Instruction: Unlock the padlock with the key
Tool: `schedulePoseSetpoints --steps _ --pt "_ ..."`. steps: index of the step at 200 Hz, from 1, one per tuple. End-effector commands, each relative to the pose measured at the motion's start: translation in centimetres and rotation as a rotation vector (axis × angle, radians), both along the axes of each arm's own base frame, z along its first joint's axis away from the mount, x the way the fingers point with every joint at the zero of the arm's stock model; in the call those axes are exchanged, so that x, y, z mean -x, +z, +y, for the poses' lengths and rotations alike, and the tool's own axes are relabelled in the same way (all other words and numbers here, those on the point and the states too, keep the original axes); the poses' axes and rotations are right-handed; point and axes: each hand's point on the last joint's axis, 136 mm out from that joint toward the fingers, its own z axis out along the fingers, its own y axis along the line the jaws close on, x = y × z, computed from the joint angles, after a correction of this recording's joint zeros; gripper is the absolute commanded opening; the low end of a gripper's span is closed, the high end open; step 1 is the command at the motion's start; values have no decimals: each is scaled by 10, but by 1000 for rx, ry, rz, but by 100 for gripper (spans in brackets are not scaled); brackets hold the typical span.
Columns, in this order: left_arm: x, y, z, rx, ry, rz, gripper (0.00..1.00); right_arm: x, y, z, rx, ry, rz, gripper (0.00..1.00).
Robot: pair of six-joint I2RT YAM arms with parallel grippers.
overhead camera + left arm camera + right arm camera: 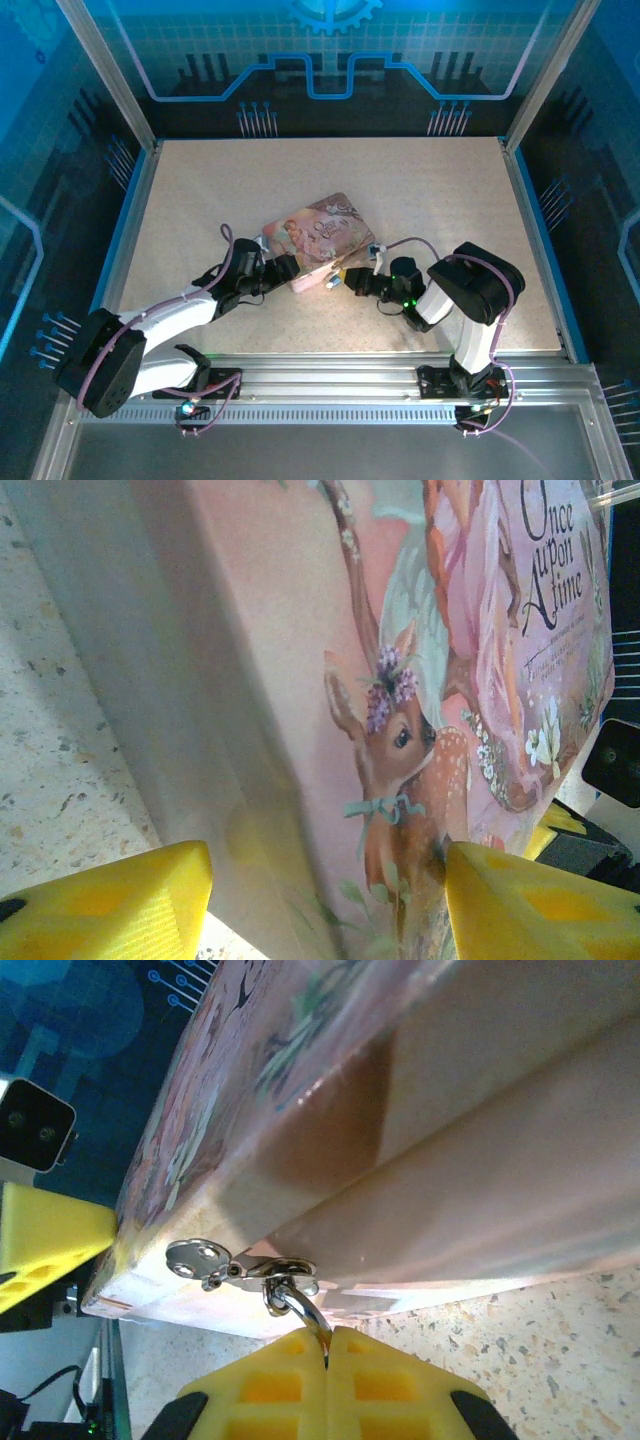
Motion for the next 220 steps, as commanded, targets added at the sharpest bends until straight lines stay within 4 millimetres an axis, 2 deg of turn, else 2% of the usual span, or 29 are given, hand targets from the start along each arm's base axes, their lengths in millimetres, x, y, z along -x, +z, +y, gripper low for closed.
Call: schedulePoseSetpoints --steps 1,31,156,220 --pt "22 -30 9 -55 -8 109 64 -15 34 -3 -96 -54 -67 5" --pt "22 -27 9 -52 -9 99 65 -16 35 -10 -109 -85 -52 6" --pt "24 -16 7 -19 -14 69 73 -19 37 -9 -169 -98 47 6" --pt "24 -14 6 -17 -21 63 73 -19 34 -9 -164 -92 124 6"
